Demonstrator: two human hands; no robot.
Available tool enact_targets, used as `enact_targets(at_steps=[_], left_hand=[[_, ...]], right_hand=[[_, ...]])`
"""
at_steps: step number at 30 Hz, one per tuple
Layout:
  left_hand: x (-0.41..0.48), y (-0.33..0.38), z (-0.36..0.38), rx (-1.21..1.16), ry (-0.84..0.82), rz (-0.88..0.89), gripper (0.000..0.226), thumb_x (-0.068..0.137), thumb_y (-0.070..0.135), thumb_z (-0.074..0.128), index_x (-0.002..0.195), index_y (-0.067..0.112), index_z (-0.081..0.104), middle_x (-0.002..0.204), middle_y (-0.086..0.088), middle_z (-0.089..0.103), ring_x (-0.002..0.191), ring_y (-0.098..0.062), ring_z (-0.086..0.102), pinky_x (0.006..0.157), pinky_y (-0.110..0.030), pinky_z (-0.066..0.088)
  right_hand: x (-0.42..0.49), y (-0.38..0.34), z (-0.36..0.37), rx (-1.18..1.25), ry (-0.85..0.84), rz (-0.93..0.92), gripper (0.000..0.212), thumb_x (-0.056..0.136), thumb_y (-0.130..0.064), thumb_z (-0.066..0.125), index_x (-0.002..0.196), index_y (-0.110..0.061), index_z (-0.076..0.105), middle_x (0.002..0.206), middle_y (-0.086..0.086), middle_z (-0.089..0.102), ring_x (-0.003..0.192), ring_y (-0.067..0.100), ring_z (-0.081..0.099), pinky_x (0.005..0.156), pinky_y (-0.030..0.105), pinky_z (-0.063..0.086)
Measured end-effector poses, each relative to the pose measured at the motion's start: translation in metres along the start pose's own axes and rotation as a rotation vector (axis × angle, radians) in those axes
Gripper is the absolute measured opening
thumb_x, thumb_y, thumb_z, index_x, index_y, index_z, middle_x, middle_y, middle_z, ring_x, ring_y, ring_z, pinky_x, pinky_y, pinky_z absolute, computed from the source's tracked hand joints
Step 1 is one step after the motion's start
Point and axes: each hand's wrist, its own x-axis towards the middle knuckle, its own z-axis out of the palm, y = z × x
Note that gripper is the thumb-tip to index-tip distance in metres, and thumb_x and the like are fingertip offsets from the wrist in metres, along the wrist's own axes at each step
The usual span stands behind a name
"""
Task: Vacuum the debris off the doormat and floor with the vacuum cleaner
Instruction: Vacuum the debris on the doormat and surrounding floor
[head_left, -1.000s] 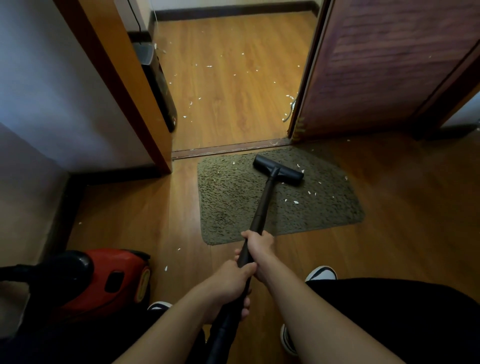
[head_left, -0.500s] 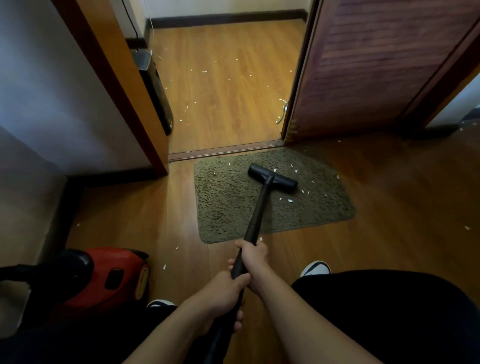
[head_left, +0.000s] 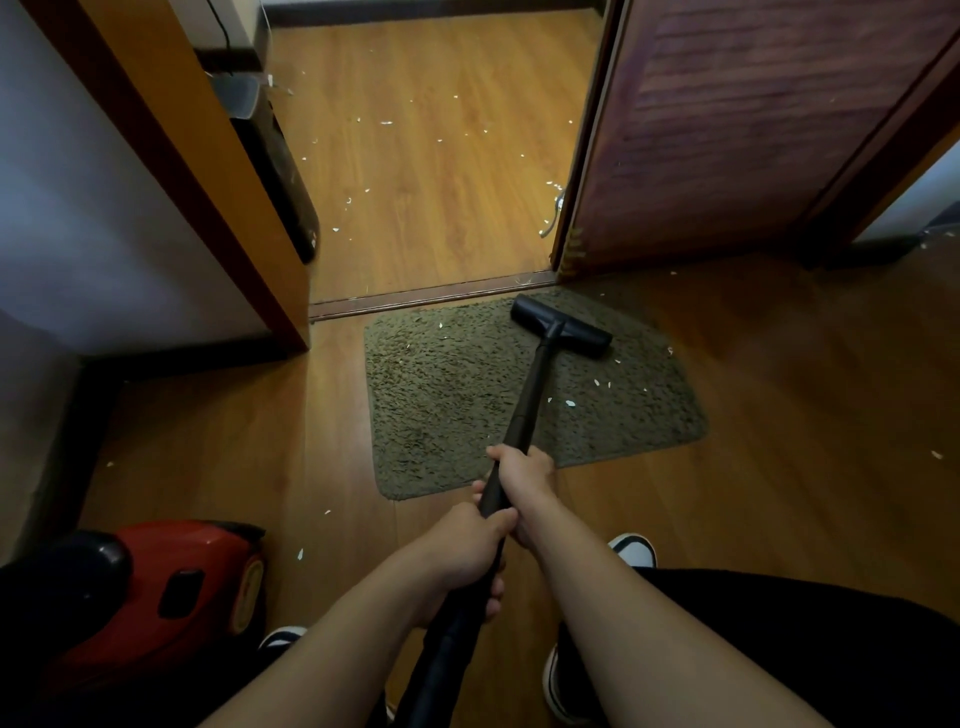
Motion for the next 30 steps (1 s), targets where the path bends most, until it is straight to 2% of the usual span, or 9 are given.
enact_targets(at_steps=[6, 19, 24, 30], left_hand=[[-0.02, -0.018, -0.003, -0.007, 0.006, -0.018, 0.009, 0.104, 0.033, 0.042, 0.097, 0.028, 0.043, 0.069, -0.007, 0.047, 0.041, -0.014, 0.047, 0.042, -0.024, 0.044], [-0.084, -0.091, -0.012, 0.045, -0.016, -0.051, 0.014, 0.104, 0.033, 0.042, 0.11, 0.02, 0.044, 0.072, -0.01, 0.051, 0.04, -0.015, 0.051, 0.041, -0.026, 0.046], [-0.091, -0.098, -0.012, 0.049, -0.043, -0.092, 0.017, 0.103, 0.034, 0.044, 0.113, 0.02, 0.043, 0.071, -0.01, 0.055, 0.042, -0.016, 0.053, 0.042, -0.027, 0.047], [-0.074, -0.077, -0.002, 0.08, -0.055, -0.077, 0.016, 0.103, 0.036, 0.043, 0.112, 0.024, 0.042, 0.074, -0.011, 0.054, 0.043, -0.017, 0.052, 0.044, -0.028, 0.048]], right_hand=[[-0.025, 0.012, 0.0, -0.023, -0.019, 0.019, 0.017, 0.096, -0.007, 0.062, 0.112, -0.003, 0.057, 0.064, 0.014, 0.059, 0.037, 0.022, 0.059, 0.036, 0.027, 0.049], [-0.105, 0.082, -0.002, -0.026, -0.089, 0.082, 0.025, 0.097, -0.013, 0.06, 0.121, -0.015, 0.053, 0.103, 0.023, 0.069, 0.046, 0.021, 0.066, 0.045, 0.029, 0.054], [-0.114, 0.092, -0.007, -0.025, -0.089, 0.076, 0.033, 0.098, -0.015, 0.061, 0.129, -0.014, 0.052, 0.106, 0.021, 0.068, 0.046, 0.019, 0.067, 0.045, 0.028, 0.054], [-0.094, 0.075, -0.018, 0.019, -0.03, 0.054, 0.027, 0.098, -0.017, 0.062, 0.123, -0.011, 0.055, 0.093, 0.018, 0.066, 0.043, 0.019, 0.065, 0.042, 0.027, 0.052]])
